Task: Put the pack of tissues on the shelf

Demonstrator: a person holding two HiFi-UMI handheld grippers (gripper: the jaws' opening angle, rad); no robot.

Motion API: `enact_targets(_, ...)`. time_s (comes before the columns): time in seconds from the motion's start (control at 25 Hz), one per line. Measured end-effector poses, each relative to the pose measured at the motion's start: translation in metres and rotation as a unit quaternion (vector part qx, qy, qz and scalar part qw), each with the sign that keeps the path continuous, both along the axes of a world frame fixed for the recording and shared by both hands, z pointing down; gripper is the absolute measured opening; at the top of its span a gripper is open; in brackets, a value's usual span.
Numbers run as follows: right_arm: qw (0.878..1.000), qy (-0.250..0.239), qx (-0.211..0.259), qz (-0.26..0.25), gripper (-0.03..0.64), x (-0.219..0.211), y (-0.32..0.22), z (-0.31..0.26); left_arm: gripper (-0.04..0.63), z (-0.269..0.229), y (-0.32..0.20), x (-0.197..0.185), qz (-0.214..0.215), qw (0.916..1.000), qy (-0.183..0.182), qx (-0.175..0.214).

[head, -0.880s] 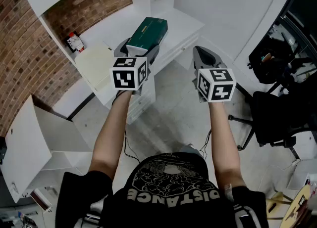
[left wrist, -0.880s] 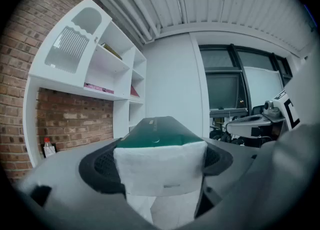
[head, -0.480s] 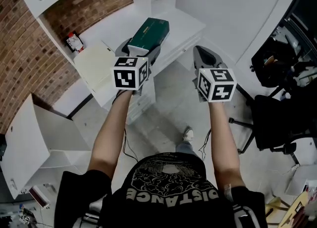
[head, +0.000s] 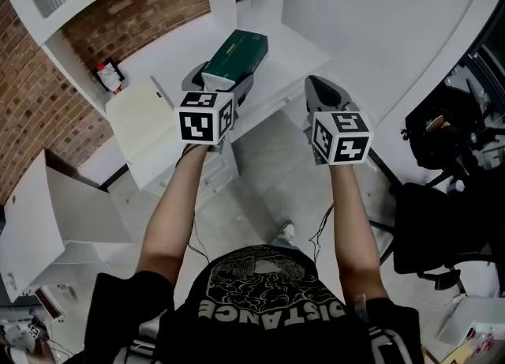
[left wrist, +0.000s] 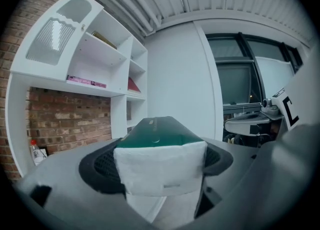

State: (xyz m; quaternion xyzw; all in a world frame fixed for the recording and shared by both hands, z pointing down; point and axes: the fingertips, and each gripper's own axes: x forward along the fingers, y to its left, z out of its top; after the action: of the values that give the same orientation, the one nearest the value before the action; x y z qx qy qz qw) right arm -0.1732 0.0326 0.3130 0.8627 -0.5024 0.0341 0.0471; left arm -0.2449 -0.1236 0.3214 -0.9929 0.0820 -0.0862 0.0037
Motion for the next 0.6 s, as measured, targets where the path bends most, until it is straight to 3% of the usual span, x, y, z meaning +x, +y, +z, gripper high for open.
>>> enact_targets(0.32, 0.999, 0.003, -0.015, -0.04, 0.005, 0.085, -0.004, 0.001, 0.43, 0.0, 0.0, 0.077, -0.034, 0.9994, -0.007, 0.0)
enact_targets(0.6, 0.998, -0.001, -0.012, -0.064, 0.003, 0.131, 0.002, 0.005, 0.43, 0.0, 0.006, 0.117, -0.059, 0.9982, -0.012, 0.005)
